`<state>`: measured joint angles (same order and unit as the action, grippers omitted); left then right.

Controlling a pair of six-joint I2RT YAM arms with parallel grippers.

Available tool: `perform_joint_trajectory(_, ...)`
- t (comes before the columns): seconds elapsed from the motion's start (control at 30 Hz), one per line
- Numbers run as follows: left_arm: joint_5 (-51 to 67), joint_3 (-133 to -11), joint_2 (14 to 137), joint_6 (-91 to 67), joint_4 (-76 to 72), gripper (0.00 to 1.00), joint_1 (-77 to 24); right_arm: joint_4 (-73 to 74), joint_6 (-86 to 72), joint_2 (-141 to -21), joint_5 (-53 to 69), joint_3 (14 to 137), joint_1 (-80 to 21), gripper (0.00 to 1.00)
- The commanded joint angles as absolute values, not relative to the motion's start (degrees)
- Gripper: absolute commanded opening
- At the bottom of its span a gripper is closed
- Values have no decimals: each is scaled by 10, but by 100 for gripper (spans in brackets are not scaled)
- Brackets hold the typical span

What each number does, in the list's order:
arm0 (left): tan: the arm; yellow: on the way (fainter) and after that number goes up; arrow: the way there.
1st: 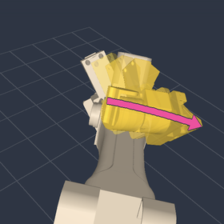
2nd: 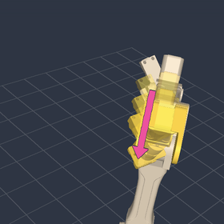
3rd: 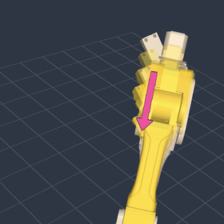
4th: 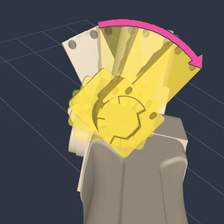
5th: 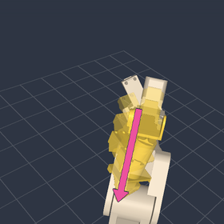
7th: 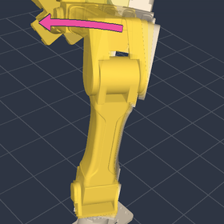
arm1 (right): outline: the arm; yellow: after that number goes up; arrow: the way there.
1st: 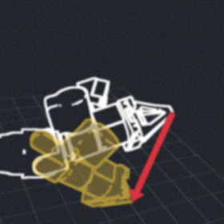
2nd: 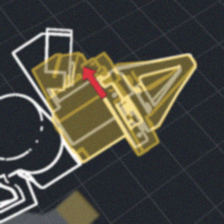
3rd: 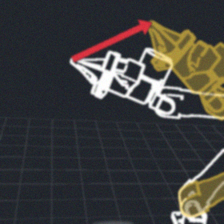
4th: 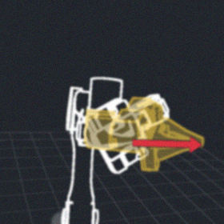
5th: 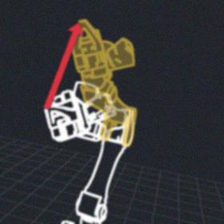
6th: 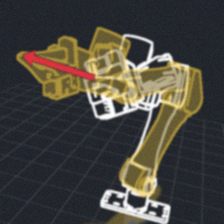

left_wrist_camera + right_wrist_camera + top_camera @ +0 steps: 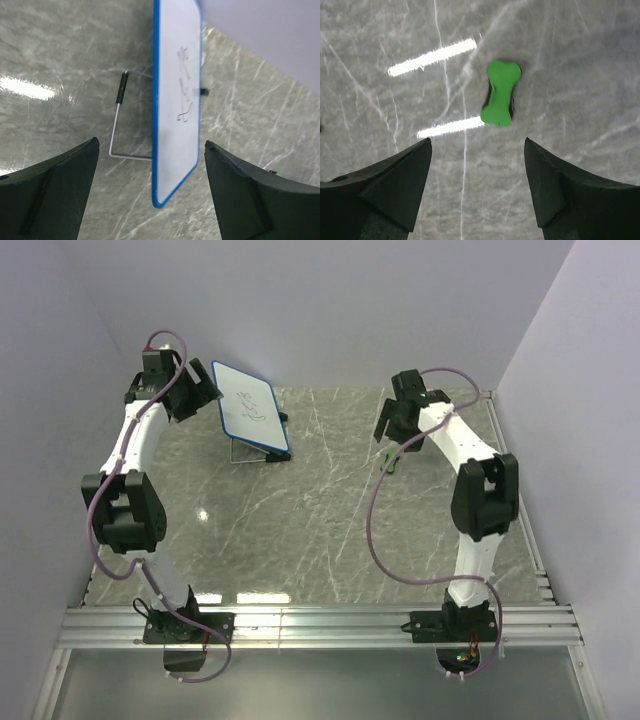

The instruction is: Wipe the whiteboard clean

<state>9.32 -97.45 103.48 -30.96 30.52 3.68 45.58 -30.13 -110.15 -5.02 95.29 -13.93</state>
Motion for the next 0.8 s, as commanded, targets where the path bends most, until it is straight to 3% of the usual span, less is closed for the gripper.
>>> perform_joint_trajectory(0.0,113,-1004,1049,-287,305,90,36,486,-280,-1150,-66,1029,-140,81)
perform_joint_trajectory(0.33,129,-1018,1059,-268,314,88,37,523,-296,-1282,-120,1113,-135,77)
perform_joint_trajectory(0.5,146,-1027,1068,-273,313,87,36,518,-304,-1318,-113,1111,-134,70)
perform_joint_trajectory(0.53,148,-1028,1072,-272,314,86,37,514,-302,-1322,-113,1109,-133,68)
perform_joint_trajectory(0.57,149,-1028,1073,-272,316,86,36,512,-303,-1324,-115,1107,-133,58)
perform_joint_trajectory(0.63,148,-1024,1075,-269,316,86,36,509,-307,-1330,-120,1108,-134,49)
perform_joint_trajectory(0.77,143,-1027,1078,-262,320,86,36,503,-308,-1325,-124,1106,-132,38)
